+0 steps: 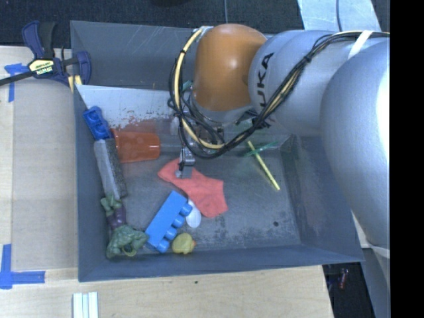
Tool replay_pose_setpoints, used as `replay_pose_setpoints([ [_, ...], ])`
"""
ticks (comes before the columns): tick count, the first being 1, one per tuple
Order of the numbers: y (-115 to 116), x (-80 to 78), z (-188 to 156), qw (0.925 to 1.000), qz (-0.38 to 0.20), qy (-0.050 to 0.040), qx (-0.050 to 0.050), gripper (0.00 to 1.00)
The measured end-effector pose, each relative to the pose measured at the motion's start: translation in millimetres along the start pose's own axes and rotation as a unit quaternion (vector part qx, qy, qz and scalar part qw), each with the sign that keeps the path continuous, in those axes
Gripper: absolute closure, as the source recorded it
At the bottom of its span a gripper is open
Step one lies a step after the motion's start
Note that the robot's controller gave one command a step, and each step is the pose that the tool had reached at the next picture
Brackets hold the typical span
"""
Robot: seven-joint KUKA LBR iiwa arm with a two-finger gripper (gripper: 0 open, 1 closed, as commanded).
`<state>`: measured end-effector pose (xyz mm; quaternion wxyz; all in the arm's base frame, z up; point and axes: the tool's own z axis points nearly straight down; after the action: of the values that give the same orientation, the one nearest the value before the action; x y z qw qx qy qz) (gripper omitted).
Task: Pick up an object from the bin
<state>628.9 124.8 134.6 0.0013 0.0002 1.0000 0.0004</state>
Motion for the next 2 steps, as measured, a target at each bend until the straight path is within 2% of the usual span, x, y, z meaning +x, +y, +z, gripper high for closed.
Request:
replay_pose_setpoints([
  [1, -37.6, 22.1, 51.7, 0.9991, -0.043, -0.0008, 0.0, 0.0],
  [2, -70.4, 25.9, 60.2, 1.0, 0.007, -0.0048, -0.001, 1.0],
])
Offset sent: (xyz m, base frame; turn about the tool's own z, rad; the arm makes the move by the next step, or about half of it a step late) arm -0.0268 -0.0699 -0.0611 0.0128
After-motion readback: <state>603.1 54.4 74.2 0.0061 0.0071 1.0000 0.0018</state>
